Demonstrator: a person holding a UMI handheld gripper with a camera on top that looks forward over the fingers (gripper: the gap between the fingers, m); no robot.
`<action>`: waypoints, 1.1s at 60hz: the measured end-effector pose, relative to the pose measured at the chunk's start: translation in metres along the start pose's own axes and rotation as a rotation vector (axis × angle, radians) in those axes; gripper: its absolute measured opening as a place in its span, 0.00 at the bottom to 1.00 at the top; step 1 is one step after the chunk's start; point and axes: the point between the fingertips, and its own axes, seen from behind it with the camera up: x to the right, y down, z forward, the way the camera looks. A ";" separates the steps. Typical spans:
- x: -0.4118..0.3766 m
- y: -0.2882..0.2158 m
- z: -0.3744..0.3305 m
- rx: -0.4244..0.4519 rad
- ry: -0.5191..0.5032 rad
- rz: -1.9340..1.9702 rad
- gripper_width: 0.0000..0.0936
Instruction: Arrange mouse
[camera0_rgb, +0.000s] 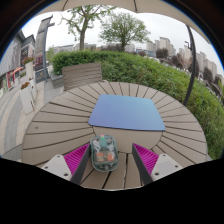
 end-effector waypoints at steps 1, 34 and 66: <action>0.001 0.000 0.001 -0.001 0.001 0.003 0.92; 0.010 -0.036 0.002 -0.060 0.006 0.063 0.43; 0.074 -0.134 0.140 -0.057 0.083 0.138 0.44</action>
